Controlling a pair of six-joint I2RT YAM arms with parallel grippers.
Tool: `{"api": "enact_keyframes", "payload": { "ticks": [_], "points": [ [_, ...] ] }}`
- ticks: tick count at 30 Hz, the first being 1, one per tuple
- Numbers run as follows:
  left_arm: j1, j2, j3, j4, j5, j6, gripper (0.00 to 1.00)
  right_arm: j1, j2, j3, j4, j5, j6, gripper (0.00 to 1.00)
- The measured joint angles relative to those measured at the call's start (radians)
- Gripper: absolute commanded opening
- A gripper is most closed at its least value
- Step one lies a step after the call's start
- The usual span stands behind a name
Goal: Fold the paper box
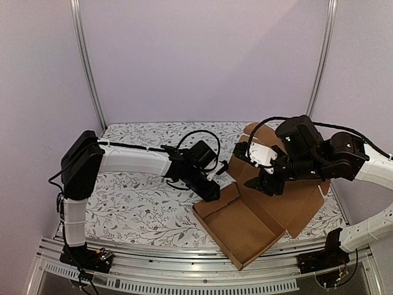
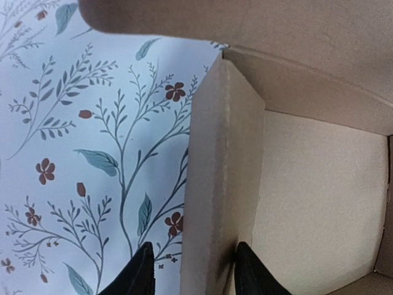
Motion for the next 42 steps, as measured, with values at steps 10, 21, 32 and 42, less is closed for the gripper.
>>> {"api": "enact_keyframes", "payload": {
  "ticks": [10,21,32,42],
  "points": [
    [-0.016,0.053,0.048,-0.039,-0.008,0.006,0.07,0.000,0.014,-0.005,0.003,-0.012,0.009,0.61],
    [-0.021,0.061,0.056,-0.044,-0.072,0.000,0.00,0.000,0.026,-0.004,0.008,-0.030,0.019,0.62],
    [-0.028,-0.043,-0.082,-0.059,-0.352,-0.113,0.00,0.000,0.047,0.011,0.051,-0.024,0.068,0.70],
    [-0.028,-0.171,-0.274,-0.016,-0.525,-0.325,0.00,-0.013,0.120,0.065,0.100,0.058,0.143,0.99]
  ]
}}
